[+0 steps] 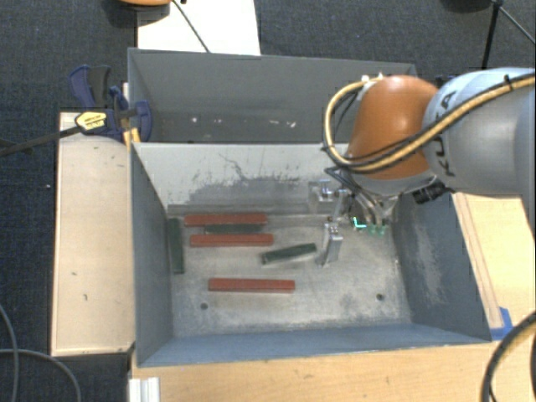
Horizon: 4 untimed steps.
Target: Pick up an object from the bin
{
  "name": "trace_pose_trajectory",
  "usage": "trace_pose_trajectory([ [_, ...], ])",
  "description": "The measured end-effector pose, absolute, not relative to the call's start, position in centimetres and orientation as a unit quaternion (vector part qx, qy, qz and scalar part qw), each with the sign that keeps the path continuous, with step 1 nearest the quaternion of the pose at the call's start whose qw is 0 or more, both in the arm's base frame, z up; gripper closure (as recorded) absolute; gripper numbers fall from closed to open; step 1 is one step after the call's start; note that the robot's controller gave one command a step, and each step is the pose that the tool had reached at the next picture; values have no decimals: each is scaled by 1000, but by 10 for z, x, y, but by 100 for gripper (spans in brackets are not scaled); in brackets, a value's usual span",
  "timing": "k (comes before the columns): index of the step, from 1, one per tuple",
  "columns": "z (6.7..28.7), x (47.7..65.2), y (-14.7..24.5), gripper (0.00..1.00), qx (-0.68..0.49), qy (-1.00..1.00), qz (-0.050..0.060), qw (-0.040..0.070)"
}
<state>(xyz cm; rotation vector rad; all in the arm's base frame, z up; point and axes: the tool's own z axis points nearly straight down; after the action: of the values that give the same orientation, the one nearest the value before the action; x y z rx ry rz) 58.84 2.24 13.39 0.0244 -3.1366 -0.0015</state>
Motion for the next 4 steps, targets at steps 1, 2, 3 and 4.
trace_pose_trajectory([
  [1,138,590,22,0,8,-1000,0,-1],
  [2,116,590,28,0,-36,-999,0,-5],
  [3,71,559,48,100,-49,-999,0,-1],
  [4,71,559,48,100,-50,-999,0,-1],
])
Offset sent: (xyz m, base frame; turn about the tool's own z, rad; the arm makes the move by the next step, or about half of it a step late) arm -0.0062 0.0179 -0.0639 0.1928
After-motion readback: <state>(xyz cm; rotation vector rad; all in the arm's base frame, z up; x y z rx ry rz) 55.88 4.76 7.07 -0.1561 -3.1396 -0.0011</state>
